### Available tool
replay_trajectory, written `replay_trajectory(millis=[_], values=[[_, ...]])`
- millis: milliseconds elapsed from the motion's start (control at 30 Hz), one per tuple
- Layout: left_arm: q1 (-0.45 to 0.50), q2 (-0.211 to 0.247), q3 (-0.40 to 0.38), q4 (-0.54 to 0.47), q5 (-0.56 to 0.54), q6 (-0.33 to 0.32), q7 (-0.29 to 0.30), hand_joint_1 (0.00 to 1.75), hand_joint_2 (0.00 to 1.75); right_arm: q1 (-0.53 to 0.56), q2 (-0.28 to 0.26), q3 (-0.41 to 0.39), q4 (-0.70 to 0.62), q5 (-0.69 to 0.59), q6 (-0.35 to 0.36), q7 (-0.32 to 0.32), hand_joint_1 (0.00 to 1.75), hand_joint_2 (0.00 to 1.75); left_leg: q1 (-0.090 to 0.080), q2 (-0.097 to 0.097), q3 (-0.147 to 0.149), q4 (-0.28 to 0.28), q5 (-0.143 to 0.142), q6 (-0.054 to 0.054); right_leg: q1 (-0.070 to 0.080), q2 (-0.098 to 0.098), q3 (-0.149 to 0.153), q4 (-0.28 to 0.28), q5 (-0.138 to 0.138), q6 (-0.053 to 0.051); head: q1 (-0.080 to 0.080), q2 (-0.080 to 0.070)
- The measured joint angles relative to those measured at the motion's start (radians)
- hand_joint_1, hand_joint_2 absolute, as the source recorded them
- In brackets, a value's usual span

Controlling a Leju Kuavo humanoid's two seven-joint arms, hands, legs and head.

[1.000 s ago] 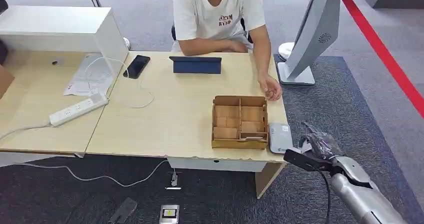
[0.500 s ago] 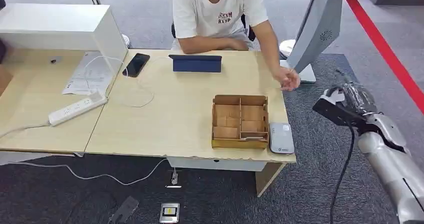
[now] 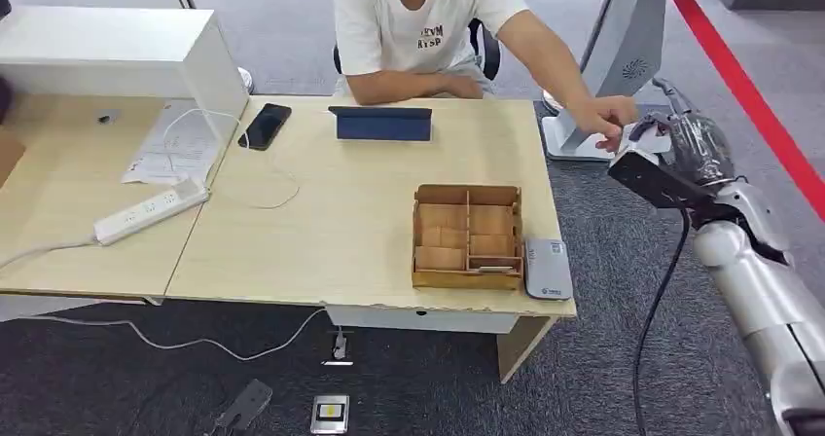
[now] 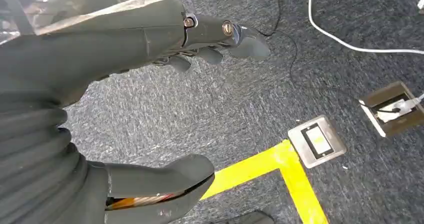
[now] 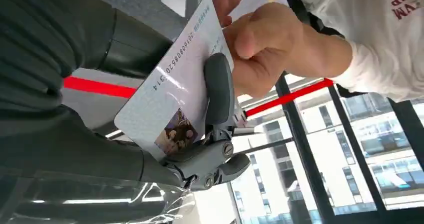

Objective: Pass the card to the sensor for recognition and then transmit it.

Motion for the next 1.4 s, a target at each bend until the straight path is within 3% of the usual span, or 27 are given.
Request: replay_trajectory(millis=[167, 400, 433, 467, 700, 1067, 1267, 1400], values=[[-0.013, -0.002, 0.000, 0.000, -0.022, -0.017, 0.014, 0.00, 1.75, -0.055, 0.048, 0.010, 0.008, 0.058, 0.010, -0.007, 1.75, 1.75, 0.000, 0.000, 0.000, 0.000, 0.000, 0.000, 0.000, 0.000, -0.001, 0.000, 0.000, 0.000, 0.000, 0.000], [-0.021, -0.003, 0.000, -0.006, -0.032, -0.031, 0.031, 0.00, 1.75, -0.184, 0.154, 0.047, 0.137, 0.148, 0.021, -0.039, 1.75, 1.75, 0.001, 0.000, -0.002, 0.000, 0.001, -0.001, 0.001, 0.000, -0.002, 0.002, 0.000, 0.000, 0.000, 0.000], [-0.020, -0.003, 0.000, -0.007, -0.031, -0.031, 0.031, 0.00, 1.75, -0.196, 0.169, 0.055, 0.154, 0.157, 0.024, -0.037, 0.94, 1.75, 0.001, 0.000, -0.002, 0.000, 0.001, -0.001, 0.001, 0.000, -0.002, 0.002, 0.000, 0.000, 0.000, 0.000], [-0.019, -0.003, 0.000, -0.008, -0.031, -0.031, 0.031, 0.00, 1.75, -0.207, 0.184, 0.062, 0.169, 0.164, 0.026, -0.033, 0.02, 1.75, 0.001, -0.001, -0.002, 0.000, 0.001, -0.001, 0.001, 0.000, -0.003, 0.002, 0.000, 0.000, 0.000, 0.000], [-0.018, -0.003, 0.000, -0.010, -0.033, -0.030, 0.034, 0.00, 1.75, -0.228, 0.251, 0.093, 0.234, 0.174, -0.004, -0.031, 0.00, 1.75, 0.001, -0.001, -0.003, 0.000, 0.000, 0.000, 0.001, -0.001, -0.003, 0.001, -0.002, -0.001, 0.000, 0.000], [-0.016, -0.003, 0.000, -0.012, -0.034, -0.022, 0.034, 0.00, 1.75, -0.237, 0.275, 0.111, 0.288, 0.158, -0.021, -0.029, 0.00, 1.75, 0.001, -0.001, -0.002, 0.000, 0.000, -0.001, 0.001, -0.001, -0.003, 0.001, -0.001, -0.001, 0.000, 0.000], [-0.005, -0.004, 0.000, -0.013, -0.020, -0.001, 0.029, 0.00, 1.75, -0.234, 0.272, 0.102, 0.294, 0.047, -0.028, -0.056, 0.00, 1.75, 0.001, 0.000, -0.002, 0.000, 0.000, -0.001, 0.001, -0.001, -0.003, 0.001, -0.001, -0.001, 0.000, 0.000], [0.006, -0.004, 0.000, -0.013, -0.010, 0.008, 0.022, 0.00, 1.75, -0.218, 0.267, 0.067, 0.278, -0.086, 0.034, -0.045, 0.00, 1.75, 0.001, 0.000, -0.002, 0.000, 0.000, -0.001, 0.001, -0.001, -0.003, 0.001, -0.001, -0.001, 0.000, 0.000]])
